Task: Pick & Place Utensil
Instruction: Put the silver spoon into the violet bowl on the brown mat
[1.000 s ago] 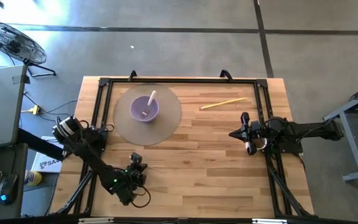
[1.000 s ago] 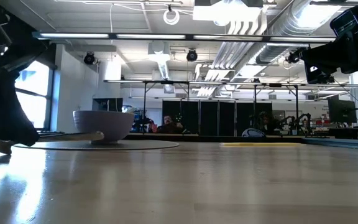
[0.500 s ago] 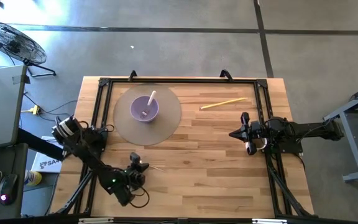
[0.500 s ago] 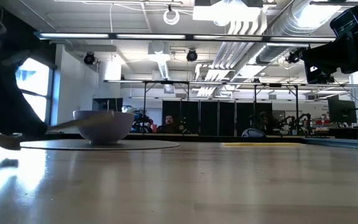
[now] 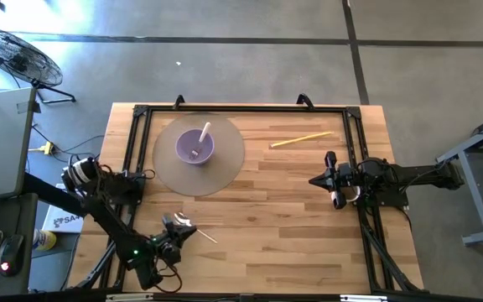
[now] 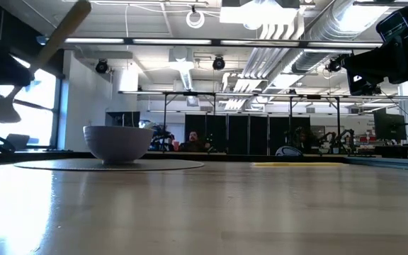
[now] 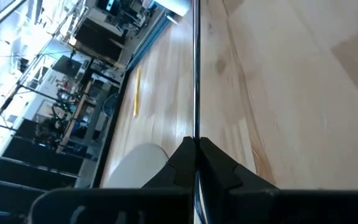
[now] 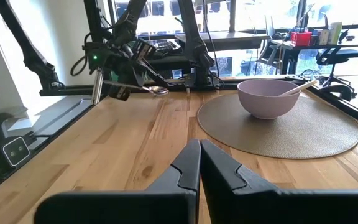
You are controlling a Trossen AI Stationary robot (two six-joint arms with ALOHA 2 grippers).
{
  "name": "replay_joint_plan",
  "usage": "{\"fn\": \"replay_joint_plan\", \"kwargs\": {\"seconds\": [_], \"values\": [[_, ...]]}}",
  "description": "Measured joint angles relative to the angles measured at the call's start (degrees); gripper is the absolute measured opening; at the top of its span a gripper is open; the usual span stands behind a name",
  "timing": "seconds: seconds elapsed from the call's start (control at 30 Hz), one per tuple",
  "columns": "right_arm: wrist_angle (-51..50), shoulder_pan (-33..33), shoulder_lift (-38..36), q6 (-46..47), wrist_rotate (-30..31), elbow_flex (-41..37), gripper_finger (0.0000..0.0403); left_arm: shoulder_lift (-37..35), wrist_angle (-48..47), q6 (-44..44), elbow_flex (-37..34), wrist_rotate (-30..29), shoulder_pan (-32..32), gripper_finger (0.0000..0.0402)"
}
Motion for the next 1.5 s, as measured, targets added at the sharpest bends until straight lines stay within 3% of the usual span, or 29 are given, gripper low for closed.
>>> {"fn": "replay_joint_plan", "kwargs": {"seconds": [0.2,0.37,0.6,0.93,1.17,1.37,1.5], "values": [[0.0,0.02,0.0,0.0,-0.02,0.0,0.0005,-3.96,1.06,-2.67,-4.46,1.34,-0.03,0.0001],[0.0,0.0,0.0,0.0,0.0,0.0,0.0005,-7.2,8.02,-3.03,-10.24,1.51,0.02,0.0001],[0.0,0.0,0.0,0.0,0.0,0.0,0.0005,-9.54,11.4,-0.68,-11.54,1.49,0.02,0.0001],[0.0,0.0,0.0,0.0,0.0,0.0,0.0005,-9.53,27.87,16.65,-11.54,10.07,0.04,0.0001],[0.0,0.0,0.0,0.0,-0.02,0.0,0.0005,-9.53,37.21,30.38,-11.52,12.09,0.06,0.0001],[3.47,-0.05,0.0,-9.49,2.94,0.0,0.0005,-9.53,37.27,31.57,-11.52,12.15,0.06,0.0001],[9.21,-0.05,0.0,-6.59,1.93,0.0,0.0005,-9.53,37.29,31.42,-11.52,12.17,0.19,0.0001]]}}
